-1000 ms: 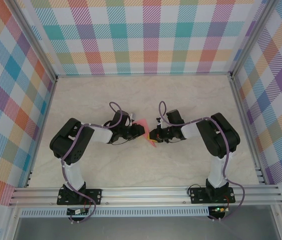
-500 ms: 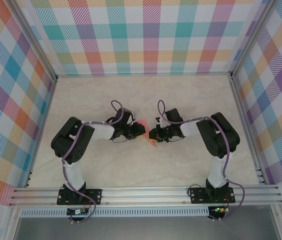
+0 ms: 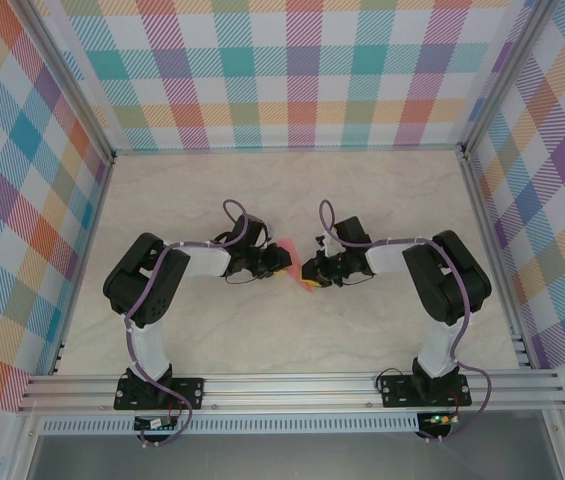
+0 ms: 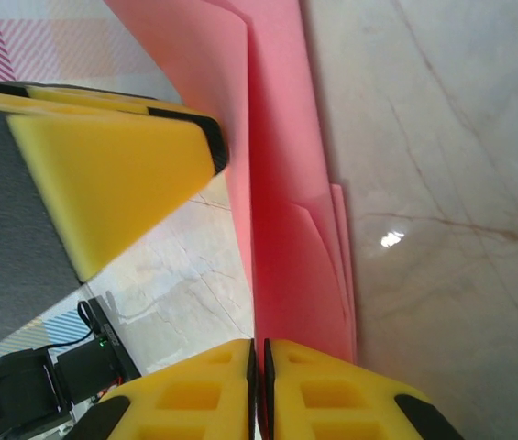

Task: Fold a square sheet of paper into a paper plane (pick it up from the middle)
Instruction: Fold the wing for the fifth time at the center of the table.

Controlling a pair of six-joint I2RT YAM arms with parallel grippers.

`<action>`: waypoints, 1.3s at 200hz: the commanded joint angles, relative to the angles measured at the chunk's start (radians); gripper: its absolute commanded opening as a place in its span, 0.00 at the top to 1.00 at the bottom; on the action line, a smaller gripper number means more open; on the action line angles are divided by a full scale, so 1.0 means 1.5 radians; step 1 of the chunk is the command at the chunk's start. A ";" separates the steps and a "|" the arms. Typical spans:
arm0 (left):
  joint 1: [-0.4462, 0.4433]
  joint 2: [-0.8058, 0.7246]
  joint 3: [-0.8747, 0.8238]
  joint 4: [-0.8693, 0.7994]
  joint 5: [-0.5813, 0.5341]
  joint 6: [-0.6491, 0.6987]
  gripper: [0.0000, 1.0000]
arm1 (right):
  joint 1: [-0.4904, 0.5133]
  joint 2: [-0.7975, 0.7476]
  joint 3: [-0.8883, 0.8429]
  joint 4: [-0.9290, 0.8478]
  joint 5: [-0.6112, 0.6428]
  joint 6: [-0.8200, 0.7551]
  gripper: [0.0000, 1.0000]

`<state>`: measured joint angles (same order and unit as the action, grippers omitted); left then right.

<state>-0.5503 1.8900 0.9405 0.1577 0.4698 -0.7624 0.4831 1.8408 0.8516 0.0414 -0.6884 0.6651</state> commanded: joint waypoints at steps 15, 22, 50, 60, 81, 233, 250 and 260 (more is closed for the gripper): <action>-0.006 0.037 0.001 -0.052 -0.042 0.005 0.76 | -0.002 0.013 -0.008 -0.036 0.005 -0.016 0.92; -0.006 0.038 0.001 -0.054 -0.042 0.005 0.76 | -0.003 0.019 -0.006 -0.042 0.011 -0.017 0.93; -0.006 0.040 0.005 -0.060 -0.043 0.005 0.76 | -0.003 0.028 0.003 -0.070 0.029 -0.023 0.94; -0.006 0.040 0.007 -0.063 -0.044 0.004 0.76 | -0.002 0.025 0.008 -0.083 0.036 -0.026 0.94; -0.006 0.042 0.011 -0.067 -0.043 0.004 0.76 | -0.002 0.008 0.020 -0.112 0.049 -0.035 0.91; -0.006 0.046 0.016 -0.084 -0.046 0.004 0.76 | 0.090 -0.007 0.142 -0.271 0.210 -0.077 0.89; -0.006 0.046 0.016 -0.087 -0.049 0.003 0.76 | 0.090 0.003 0.148 -0.297 0.231 -0.076 0.90; -0.006 0.046 0.017 -0.088 -0.050 0.003 0.76 | 0.091 0.005 0.149 -0.305 0.241 -0.076 0.91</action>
<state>-0.5503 1.9011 0.9733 0.1036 0.4694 -0.7624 0.6182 1.8305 1.0458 -0.3317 -0.3748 0.5632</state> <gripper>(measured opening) 0.238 0.099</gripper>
